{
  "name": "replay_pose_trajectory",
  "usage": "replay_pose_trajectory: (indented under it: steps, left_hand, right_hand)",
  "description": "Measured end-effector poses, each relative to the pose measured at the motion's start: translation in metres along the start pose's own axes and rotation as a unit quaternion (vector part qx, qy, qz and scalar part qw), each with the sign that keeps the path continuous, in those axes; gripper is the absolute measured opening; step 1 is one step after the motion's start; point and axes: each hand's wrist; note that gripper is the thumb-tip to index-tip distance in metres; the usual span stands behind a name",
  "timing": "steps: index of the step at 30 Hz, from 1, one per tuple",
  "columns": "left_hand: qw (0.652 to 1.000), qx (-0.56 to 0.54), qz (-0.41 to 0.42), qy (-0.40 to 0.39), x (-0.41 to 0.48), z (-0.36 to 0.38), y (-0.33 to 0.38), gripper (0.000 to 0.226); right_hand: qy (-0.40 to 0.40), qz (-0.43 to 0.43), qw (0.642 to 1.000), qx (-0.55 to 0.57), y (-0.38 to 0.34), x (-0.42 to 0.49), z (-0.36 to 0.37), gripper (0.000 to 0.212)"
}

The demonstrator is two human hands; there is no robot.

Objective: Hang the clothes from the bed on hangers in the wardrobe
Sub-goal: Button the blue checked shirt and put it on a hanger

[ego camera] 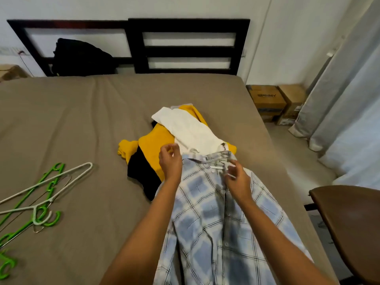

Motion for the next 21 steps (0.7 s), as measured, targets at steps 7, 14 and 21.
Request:
replay_pose_trajectory:
  steps: [7, 14, 21]
  left_hand:
    - [0.969, 0.137, -0.047, -0.198, -0.064, 0.001, -0.077, 0.008]
    - [0.963, 0.199, -0.033, -0.181, -0.054, 0.041, -0.077, 0.017]
    - [0.946, 0.296, 0.016, -0.129, -0.049, 0.071, -0.077, 0.035]
  right_hand:
    - [0.088, 0.108, 0.99, 0.006, 0.027, -0.018, 0.018, 0.02]
    - [0.203, 0.237, 0.948, 0.063, 0.022, 0.004, 0.022, 0.045]
    - [0.111, 0.23, 0.959, 0.126, 0.029, 0.008, 0.022, 0.007]
Point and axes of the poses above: each hand's wrist, its own x-axis towards the middle knuckle, its own z-axis out of the palm, y = z × x, and after that the axes turned 4 degrees about y, right-handed
